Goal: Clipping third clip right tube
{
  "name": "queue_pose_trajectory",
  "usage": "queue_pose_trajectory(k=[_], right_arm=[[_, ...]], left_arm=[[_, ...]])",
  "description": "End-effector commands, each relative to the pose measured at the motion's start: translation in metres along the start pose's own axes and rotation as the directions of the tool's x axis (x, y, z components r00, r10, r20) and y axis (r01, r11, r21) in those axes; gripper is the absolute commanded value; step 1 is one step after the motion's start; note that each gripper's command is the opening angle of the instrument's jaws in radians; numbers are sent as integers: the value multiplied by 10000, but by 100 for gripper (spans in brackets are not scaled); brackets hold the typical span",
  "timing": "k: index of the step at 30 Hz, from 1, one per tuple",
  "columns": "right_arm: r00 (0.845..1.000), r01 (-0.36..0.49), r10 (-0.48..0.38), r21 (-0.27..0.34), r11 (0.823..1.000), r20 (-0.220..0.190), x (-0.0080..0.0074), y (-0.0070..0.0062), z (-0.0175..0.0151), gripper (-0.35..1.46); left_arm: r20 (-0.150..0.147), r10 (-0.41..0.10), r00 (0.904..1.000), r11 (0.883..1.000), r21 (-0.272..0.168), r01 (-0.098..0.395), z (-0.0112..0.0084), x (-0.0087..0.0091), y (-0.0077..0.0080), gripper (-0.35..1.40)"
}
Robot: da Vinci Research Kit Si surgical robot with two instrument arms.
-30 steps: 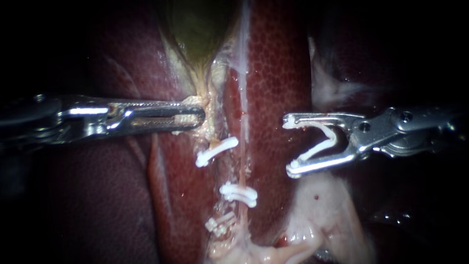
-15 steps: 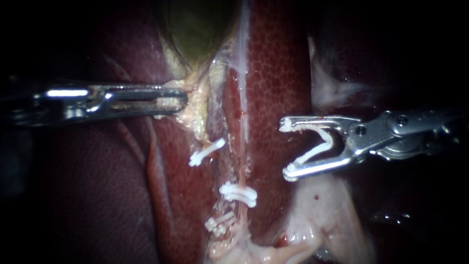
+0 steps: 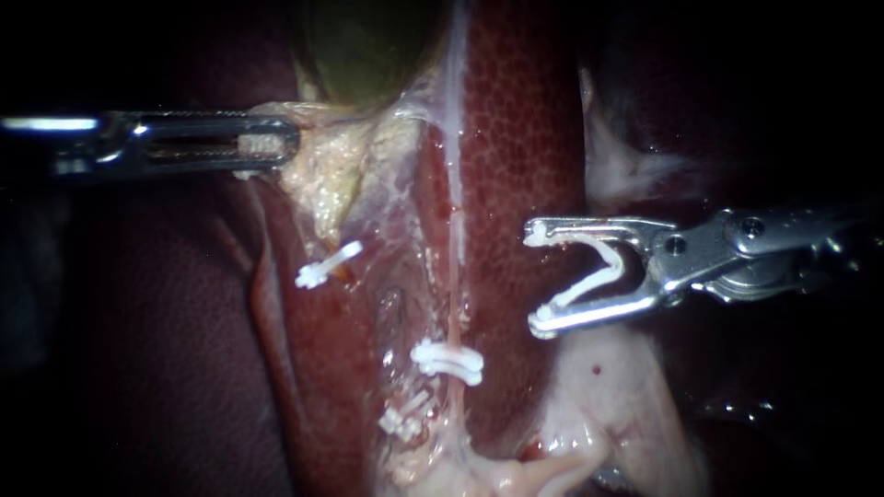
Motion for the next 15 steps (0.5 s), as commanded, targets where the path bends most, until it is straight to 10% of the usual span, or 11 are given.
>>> queue_pose_trajectory(k=[1, 8, 15], right_arm=[[10000, -14, 14, -6, 10000, -1, 0, -1, 1, 60], [9993, -371, 371, 86, 9993, -13, -9, -1, 8, 60], [9907, -1341, 1341, -23, 9910, 235, -49, 8, 28, 59]], left_arm=[[5, 51, 10000, 10000, -8, -51, -1, 0, -1, -27], [6, 52, 10000, 10000, -12, -52, -2, 1, -2, -27], [10, 56, 10000, 10000, -16, -56, -2, 2, -2, -27]])
